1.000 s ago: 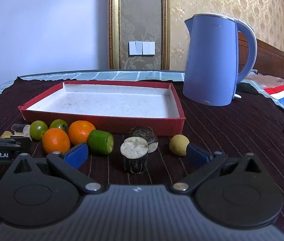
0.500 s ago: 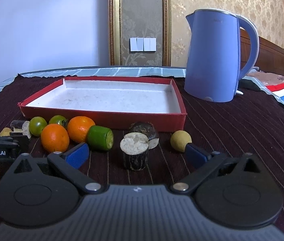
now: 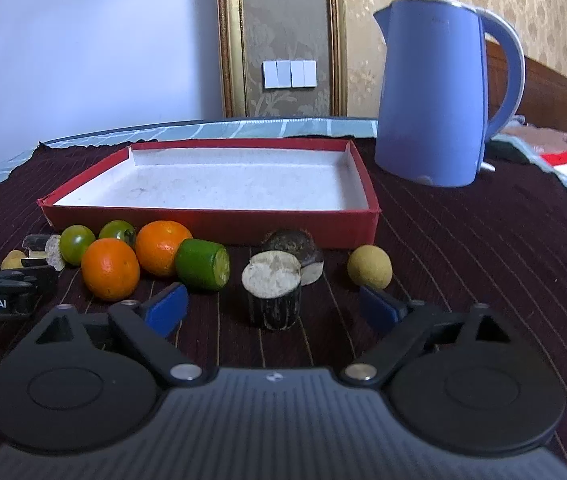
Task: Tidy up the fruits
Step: 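Move both tools toward the row of fruits beside the tray, then grasp the dark cut fruit slice with the right tool while the left tool grasps the brown longan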
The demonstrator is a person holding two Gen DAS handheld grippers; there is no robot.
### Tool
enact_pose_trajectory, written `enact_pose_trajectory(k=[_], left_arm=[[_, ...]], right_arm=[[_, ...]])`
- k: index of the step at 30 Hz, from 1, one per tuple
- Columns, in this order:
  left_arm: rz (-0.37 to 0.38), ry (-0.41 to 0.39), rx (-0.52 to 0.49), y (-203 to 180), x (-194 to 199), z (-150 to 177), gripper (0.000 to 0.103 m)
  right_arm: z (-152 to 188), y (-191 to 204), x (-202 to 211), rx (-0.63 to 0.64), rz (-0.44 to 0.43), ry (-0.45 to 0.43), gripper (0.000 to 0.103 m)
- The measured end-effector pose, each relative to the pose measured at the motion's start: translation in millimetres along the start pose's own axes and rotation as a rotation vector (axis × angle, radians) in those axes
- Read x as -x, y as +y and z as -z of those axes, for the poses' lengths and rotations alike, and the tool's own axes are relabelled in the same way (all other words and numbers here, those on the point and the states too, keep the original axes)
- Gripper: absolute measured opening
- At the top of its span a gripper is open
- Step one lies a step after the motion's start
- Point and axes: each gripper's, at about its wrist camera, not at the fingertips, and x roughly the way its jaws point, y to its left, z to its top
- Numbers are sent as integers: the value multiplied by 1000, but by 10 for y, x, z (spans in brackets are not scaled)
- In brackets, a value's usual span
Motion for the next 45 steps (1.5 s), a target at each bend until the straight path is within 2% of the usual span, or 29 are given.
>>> enact_pose_trajectory(k=[5, 8, 14, 15, 22, 25, 29, 31, 32, 34, 35, 37, 39, 42, 45], left_arm=[[15, -11, -16, 1, 7, -6, 103], [20, -12, -14, 68, -12, -30, 103], [18, -19, -3, 276, -40, -42, 103], [21, -21, -1, 302, -45, -39, 103], [67, -8, -24, 293, -113, -17, 103], [76, -5, -33, 271, -125, -6, 103], [65, -8, -22, 319, -144, 5, 101], [78, 5, -23, 357, -160, 12, 83], [85, 15, -25, 377, -171, 20, 78], [97, 43, -19, 428, -214, 40, 56], [115, 45, -9, 459, -223, 49, 55], [138, 45, -1, 506, -224, 45, 42], [138, 40, -12, 524, -236, 30, 38], [135, 41, -12, 546, -248, 16, 25], [137, 35, -15, 555, -218, 28, 26]], right_arm=[[-6, -35, -32, 1, -3, 27, 91], [-20, -58, -58, 20, -8, 41, 86], [-61, -41, -151, 76, -15, 65, 66], [-69, -31, -163, 83, -18, 66, 60], [-83, -46, -176, 78, -34, 66, 35], [-82, -59, -166, 66, -48, 64, 31], [-76, -35, -154, 75, -45, 59, 30], [-73, -36, -143, 75, -48, 58, 30], [-73, -46, -135, 75, -51, 57, 30], [-69, -51, -120, 77, -56, 56, 30], [-66, -50, -112, 78, -57, 55, 30], [-67, -50, -109, 80, -58, 55, 30], [-68, -51, -108, 79, -58, 54, 30], [-63, -45, -103, 77, -56, 53, 30], [-64, -42, -89, 75, -57, 52, 30]])
